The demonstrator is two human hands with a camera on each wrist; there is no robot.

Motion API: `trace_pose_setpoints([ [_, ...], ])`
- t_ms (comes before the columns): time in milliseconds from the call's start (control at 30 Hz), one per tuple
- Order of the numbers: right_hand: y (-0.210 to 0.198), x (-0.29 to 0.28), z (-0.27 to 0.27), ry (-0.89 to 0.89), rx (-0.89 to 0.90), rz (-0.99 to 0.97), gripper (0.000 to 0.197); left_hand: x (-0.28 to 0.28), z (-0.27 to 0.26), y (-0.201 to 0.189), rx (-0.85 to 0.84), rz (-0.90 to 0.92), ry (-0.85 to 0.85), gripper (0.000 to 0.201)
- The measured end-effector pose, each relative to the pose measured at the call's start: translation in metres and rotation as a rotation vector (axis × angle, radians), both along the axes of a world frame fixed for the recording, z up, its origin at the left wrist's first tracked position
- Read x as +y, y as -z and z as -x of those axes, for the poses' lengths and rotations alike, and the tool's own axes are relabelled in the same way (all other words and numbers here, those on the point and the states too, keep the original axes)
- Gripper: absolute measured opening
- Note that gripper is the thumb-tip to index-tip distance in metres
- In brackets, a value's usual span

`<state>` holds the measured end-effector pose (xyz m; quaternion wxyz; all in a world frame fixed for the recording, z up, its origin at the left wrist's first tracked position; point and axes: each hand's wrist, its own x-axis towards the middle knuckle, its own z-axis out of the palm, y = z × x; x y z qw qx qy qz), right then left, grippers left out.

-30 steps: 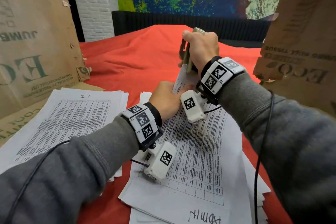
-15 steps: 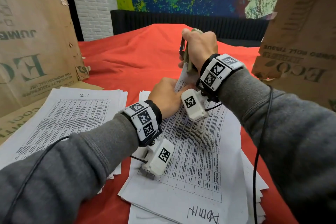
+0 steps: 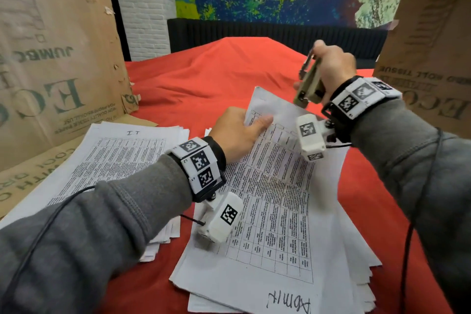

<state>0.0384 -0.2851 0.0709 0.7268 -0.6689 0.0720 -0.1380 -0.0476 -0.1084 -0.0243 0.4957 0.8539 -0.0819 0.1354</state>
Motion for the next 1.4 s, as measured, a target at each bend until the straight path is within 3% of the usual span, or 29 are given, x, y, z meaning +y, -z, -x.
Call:
trace_pose_setpoints([
  [100,0.018,-0.054,-0.003,-0.028,0.117,0.226,0.026,0.040,0.016,-0.020,0.016,0.031,-0.068,0.040],
  [233,0.065,-0.128,0.004,-0.283,0.473,0.975,0.040,0.147,0.029,-0.044,0.071,-0.005,-0.345,0.045],
  [300,0.087,-0.153,0.012,-0.271,0.542,1.263,0.038,0.217,0.028,-0.038,0.151,-0.155,-0.518,0.067],
  [367,0.100,-0.172,0.018,-0.244,0.545,1.335,0.029,0.293,0.011,-0.014,0.281,-0.278,-0.634,0.094],
  [433,0.103,-0.182,0.019,-0.205,0.536,1.397,0.026,0.317,0.010,-0.002,0.396,-0.312,-0.668,0.087],
  [500,0.102,-0.186,0.017,-0.162,0.534,1.460,0.027,0.306,0.018,-0.003,0.503,-0.497,-0.693,0.063],
  [667,0.106,-0.182,0.011,-0.145,0.556,1.685,0.028,0.276,0.005,-0.003,0.655,-0.933,-0.633,0.052],
  [767,0.093,-0.157,0.016,-0.079,0.326,1.680,0.027,0.238,-0.008,-0.018,0.527,-1.128,-0.679,0.077],
  [833,0.088,-0.124,0.024,-0.173,0.216,1.588,0.022,0.201,-0.023,-0.023,0.285,-1.109,-0.580,0.091],
  [867,0.087,-0.107,0.026,-0.258,0.218,1.544,0.022,0.176,-0.029,-0.024,0.215,-1.074,-0.453,0.086],
  [933,0.091,-0.076,0.030,-0.413,0.331,1.384,0.027,0.126,-0.042,-0.017,0.237,-1.044,-0.172,0.063],
  [1000,0.098,-0.057,0.029,-0.477,0.429,1.306,0.037,0.079,-0.050,-0.006,0.324,-1.041,-0.004,0.062],
  [1100,0.103,-0.051,0.024,-0.436,0.413,1.334,0.039,0.048,-0.066,0.007,0.442,-1.110,0.041,0.082],
  [1200,0.101,-0.063,0.022,-0.461,0.416,1.290,0.030,0.044,-0.079,0.007,0.478,-1.091,0.012,0.076],
  [1300,0.097,-0.089,0.029,-0.495,0.412,1.394,0.015,0.046,-0.080,0.005,0.454,-1.063,0.032,0.072],
  [1400,0.096,-0.123,0.031,-0.434,0.389,1.438,0.014,0.050,-0.079,0.005,0.462,-1.026,0.062,0.073],
])
